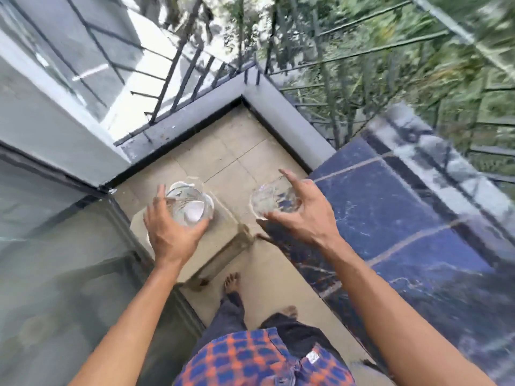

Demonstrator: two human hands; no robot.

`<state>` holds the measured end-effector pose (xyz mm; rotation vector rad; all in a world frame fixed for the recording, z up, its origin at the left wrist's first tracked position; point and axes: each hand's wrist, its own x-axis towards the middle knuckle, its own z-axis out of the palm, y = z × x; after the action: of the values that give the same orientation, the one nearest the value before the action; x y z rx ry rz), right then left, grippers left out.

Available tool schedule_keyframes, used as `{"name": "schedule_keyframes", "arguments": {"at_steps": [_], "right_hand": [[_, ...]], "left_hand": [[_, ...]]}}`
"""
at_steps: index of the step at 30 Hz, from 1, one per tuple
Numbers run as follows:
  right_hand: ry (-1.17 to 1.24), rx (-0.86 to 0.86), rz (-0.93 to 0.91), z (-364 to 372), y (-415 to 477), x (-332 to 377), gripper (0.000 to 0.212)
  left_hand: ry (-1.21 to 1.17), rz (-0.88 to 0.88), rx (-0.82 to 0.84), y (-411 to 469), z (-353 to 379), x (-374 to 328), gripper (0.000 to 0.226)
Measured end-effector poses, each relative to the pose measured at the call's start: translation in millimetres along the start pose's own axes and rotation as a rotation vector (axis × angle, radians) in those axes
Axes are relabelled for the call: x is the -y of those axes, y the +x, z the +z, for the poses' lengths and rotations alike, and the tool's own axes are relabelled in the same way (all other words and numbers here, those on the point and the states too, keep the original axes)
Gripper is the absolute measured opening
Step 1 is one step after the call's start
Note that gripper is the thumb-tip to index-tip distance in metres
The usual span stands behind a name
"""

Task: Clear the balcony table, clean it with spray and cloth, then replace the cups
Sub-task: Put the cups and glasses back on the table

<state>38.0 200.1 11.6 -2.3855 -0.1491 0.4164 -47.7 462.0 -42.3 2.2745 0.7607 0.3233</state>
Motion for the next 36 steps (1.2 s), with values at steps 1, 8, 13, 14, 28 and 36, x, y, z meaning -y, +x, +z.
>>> {"name": "schedule_keyframes", "arguments": {"at_steps": [1,8,13,14,28,36], "right_hand": [[-0.008,-0.062,0.020,-25.4,-3.3,-10.6,0.092],[-0.091,-0.354,0.287,-169.3,-53.2,-146.6,0.093],[-0.091,-0.448,0.468,-219.9,-91.8,-233.1,0.092],[-0.092,-0.454,0.489,-225.0,-95.2,-243.8,0.092],[0.025,-0.492,0.673,-236.5,-25.2,-308.1,0.093],[-0.006,-0.534,0.709,-220.8,3.3,-299.8,0.095]], "left_hand": [[-0.031,0.031,0.025,1.8,5.0,-26.5,0.112],[-0.135,0.254,0.316,-29.2,115.1,-191.1,0.100],[-0.136,0.378,0.568,-68.6,199.5,-273.1,0.100],[-0.117,0.417,0.601,-74.0,212.6,-283.6,0.100],[-0.012,0.706,0.850,-42.1,366.8,-363.7,0.094],[-0.072,0.791,0.889,-35.8,386.6,-373.4,0.098]]}}
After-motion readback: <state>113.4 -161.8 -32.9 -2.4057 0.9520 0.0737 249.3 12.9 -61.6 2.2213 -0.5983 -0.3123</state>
